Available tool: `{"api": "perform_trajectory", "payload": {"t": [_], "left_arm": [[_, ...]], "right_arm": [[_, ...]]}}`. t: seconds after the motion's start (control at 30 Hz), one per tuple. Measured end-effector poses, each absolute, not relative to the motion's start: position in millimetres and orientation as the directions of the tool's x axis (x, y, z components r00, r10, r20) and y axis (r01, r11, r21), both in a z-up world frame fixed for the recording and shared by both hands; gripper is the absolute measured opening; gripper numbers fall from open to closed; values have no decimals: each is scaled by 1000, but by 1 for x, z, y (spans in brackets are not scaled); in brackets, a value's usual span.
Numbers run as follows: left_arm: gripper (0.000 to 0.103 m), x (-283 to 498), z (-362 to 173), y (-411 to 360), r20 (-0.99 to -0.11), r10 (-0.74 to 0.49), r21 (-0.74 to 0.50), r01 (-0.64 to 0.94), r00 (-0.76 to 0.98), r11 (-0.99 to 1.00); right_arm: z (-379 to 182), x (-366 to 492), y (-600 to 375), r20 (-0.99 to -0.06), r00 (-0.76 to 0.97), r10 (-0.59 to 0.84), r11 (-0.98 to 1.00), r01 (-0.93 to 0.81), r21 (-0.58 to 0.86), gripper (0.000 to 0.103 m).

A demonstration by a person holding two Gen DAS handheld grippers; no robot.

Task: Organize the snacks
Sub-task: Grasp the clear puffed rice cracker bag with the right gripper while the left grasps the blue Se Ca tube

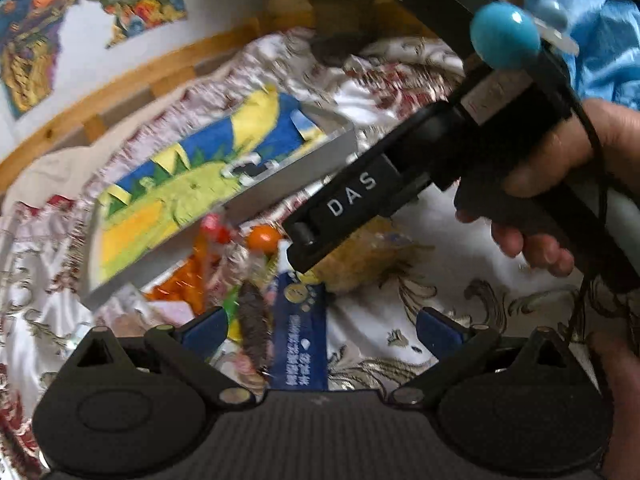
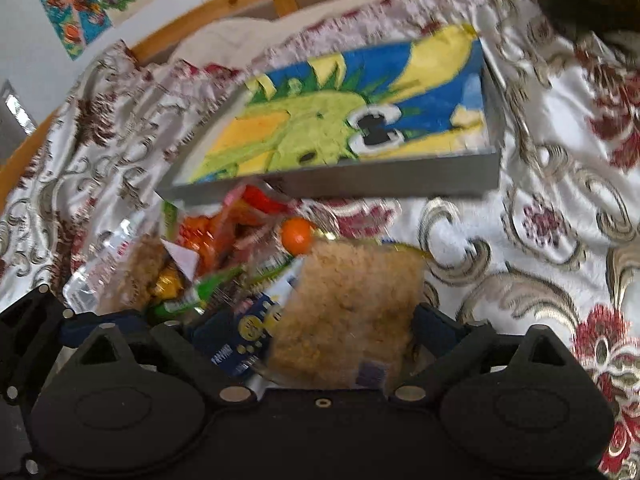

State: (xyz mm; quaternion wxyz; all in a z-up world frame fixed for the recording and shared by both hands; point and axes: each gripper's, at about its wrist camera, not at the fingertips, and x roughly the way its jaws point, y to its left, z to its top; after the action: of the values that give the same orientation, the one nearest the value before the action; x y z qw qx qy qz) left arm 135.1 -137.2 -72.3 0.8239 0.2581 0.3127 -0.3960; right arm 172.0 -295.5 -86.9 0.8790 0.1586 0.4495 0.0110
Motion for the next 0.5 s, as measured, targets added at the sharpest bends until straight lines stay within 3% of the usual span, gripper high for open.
{"api": "perform_trajectory", "payload": {"t": [0.07, 0.17, 0.37, 0.5], "left_arm": [[97, 139, -79, -139, -744, -482, 170, 829, 463, 533], [92, 140, -86, -141, -751, -485, 178, 844, 449, 506], [80, 140, -97, -149, -762, -501, 180, 877, 411, 446], [80, 149, -99, -151, -759, -504, 170, 873, 412, 457]], "right_arm": [[-91, 172, -296, -814, 564, 141, 954, 142, 264, 80], [-92, 169, -298, -825, 549, 134, 951, 162, 262, 74], [-84, 164, -300, -845, 533, 48, 974, 162, 157, 74], [-81, 160, -317, -840, 540, 44, 960, 211, 185, 73]]}}
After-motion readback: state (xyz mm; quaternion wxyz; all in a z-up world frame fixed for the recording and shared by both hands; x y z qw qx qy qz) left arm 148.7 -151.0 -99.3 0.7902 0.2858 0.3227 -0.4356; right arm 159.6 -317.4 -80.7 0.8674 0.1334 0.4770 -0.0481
